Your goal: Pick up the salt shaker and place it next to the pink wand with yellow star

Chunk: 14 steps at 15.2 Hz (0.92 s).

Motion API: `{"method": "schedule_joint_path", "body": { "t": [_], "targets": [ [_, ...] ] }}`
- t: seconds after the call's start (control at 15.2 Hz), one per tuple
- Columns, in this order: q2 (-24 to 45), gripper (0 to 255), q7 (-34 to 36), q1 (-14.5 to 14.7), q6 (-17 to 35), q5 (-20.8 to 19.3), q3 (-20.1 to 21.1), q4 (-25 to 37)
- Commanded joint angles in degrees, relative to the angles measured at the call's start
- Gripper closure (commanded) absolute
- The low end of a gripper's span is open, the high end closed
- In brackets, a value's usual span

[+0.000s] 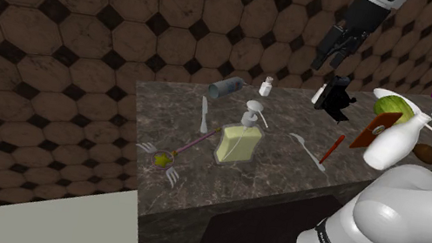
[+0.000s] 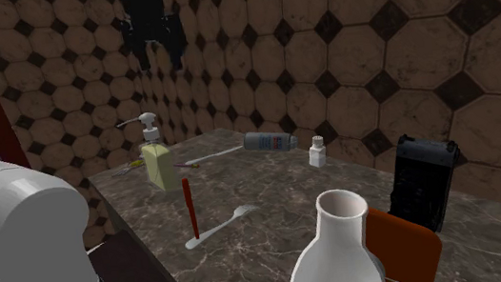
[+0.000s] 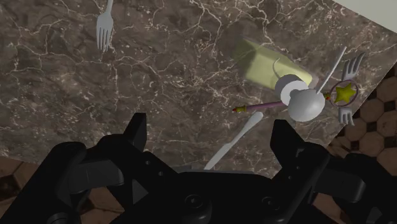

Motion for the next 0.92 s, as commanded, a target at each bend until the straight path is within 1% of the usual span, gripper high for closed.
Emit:
{"method": "schedule_joint_path", "body": {
  "t": [0.0, 0.4, 0.86],
  "targets": [
    [0.00, 0, 0.00, 0.00, 0.00, 0.00, 0.00, 0.00],
    [9.91, 0, -3.80, -0.79, 7.77, -2.04, -4.00, 1.01],
    [23.27, 0, -8.31, -1.29, 15.44, -2.68, -8.53, 5.41]
  ]
}}
